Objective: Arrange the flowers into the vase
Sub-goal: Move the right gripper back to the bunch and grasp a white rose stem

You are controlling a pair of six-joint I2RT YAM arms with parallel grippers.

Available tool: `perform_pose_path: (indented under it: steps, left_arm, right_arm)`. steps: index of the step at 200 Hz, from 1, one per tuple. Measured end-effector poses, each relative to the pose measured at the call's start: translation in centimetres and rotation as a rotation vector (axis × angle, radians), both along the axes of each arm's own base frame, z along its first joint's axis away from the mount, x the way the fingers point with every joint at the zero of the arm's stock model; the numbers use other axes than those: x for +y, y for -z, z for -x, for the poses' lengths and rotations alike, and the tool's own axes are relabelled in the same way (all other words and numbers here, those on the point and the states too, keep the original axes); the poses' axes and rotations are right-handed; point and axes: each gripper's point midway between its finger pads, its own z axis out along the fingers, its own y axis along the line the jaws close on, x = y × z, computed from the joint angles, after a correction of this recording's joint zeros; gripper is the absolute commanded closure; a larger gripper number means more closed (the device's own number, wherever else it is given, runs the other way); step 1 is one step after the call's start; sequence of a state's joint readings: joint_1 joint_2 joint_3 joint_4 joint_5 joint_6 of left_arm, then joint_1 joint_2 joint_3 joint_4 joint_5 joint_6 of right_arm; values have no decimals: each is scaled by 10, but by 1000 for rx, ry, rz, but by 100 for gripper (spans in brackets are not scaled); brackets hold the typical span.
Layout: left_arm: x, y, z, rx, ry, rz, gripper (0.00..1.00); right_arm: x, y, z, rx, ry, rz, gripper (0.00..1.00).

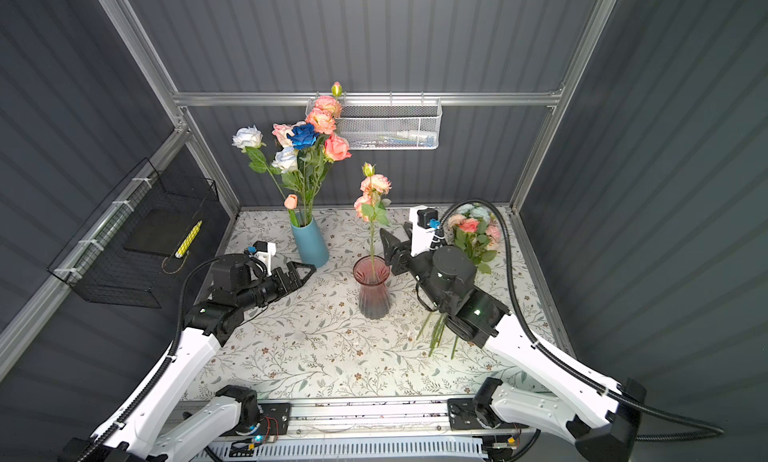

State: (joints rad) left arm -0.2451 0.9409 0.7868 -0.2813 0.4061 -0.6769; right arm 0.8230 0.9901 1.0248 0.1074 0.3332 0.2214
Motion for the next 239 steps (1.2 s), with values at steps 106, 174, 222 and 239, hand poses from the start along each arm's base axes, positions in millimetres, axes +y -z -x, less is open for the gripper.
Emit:
perform_pose_path:
  steps: [106, 174, 222, 239]
  left_arm:
    - [2, -21, 7, -76, 1, 16, 0]
    - [4, -19, 15, -79, 1, 17, 0]
    - [5, -20, 19, -78, 0, 16, 0]
    - [5, -20, 19, -79, 0, 17, 0]
  right_arm:
    - [-146, 151, -60, 516, 416, -39, 48]
    - [-152, 324, -84, 1019, 461, 75, 56]
    - [-160, 363, -94, 1141, 492, 95, 62]
    - [-158, 364, -100, 1144, 490, 96, 64]
